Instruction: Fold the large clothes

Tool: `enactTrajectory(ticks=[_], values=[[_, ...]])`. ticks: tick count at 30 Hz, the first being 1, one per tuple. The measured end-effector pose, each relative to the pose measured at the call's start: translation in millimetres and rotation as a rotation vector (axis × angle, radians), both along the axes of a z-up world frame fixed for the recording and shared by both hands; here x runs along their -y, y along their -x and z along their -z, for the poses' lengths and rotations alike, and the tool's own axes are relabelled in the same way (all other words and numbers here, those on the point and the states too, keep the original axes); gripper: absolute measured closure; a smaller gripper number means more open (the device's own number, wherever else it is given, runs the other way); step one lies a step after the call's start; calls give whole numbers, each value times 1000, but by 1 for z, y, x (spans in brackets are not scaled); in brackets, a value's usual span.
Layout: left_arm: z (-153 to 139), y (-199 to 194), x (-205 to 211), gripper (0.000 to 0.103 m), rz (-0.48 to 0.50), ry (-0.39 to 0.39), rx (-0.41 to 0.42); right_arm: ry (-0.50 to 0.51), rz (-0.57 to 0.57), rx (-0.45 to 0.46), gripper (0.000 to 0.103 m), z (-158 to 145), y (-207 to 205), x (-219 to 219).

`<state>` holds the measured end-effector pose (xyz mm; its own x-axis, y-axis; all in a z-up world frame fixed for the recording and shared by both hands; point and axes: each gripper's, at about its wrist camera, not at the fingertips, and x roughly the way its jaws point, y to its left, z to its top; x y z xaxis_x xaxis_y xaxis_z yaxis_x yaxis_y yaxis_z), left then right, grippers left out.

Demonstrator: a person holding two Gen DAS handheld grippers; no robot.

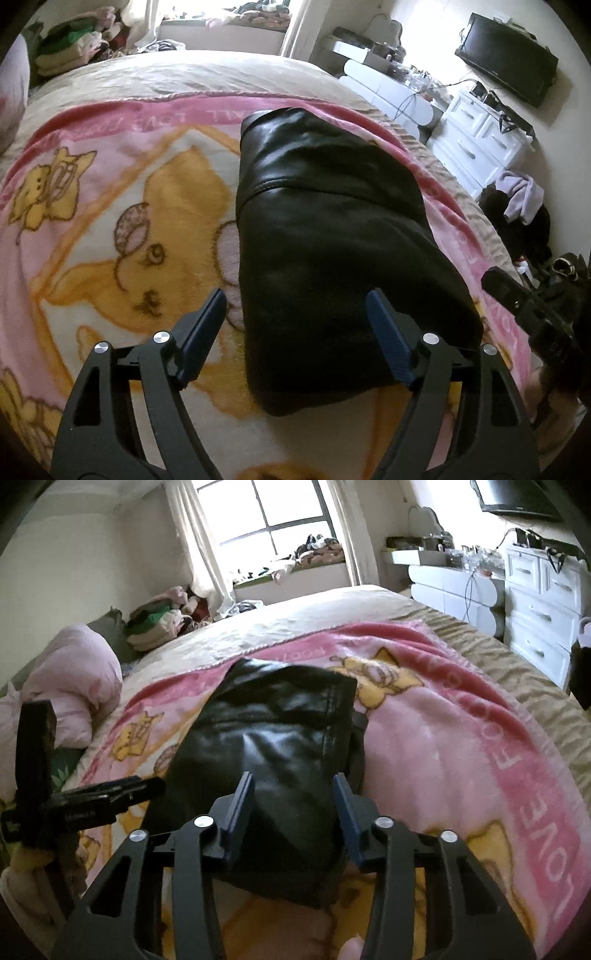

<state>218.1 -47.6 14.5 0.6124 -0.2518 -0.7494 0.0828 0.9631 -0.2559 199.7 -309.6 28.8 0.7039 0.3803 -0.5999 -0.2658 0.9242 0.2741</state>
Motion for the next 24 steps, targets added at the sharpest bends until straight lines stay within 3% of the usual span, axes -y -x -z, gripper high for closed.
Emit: enactTrajectory(ticks=[3, 6, 11, 15, 18, 24], values=[[-1, -1, 7, 32, 11, -7, 8, 30, -15, 0, 67, 2, 5, -3], [7, -8, 16, 32, 30, -59, -39, 30, -34, -49, 67, 11, 5, -6], [26, -10, 16, 28, 35, -44, -87, 116, -45, -127, 66, 31, 5, -15], [30, -8, 9, 26, 26, -5, -99, 75, -44, -154, 66, 41, 5, -13], [23, -7, 8, 27, 28, -23, -83, 10, -49, -163, 68, 41, 4, -9], [23, -8, 1, 26, 2, -48, -75, -20, -76, -148, 68, 39, 6, -11]])
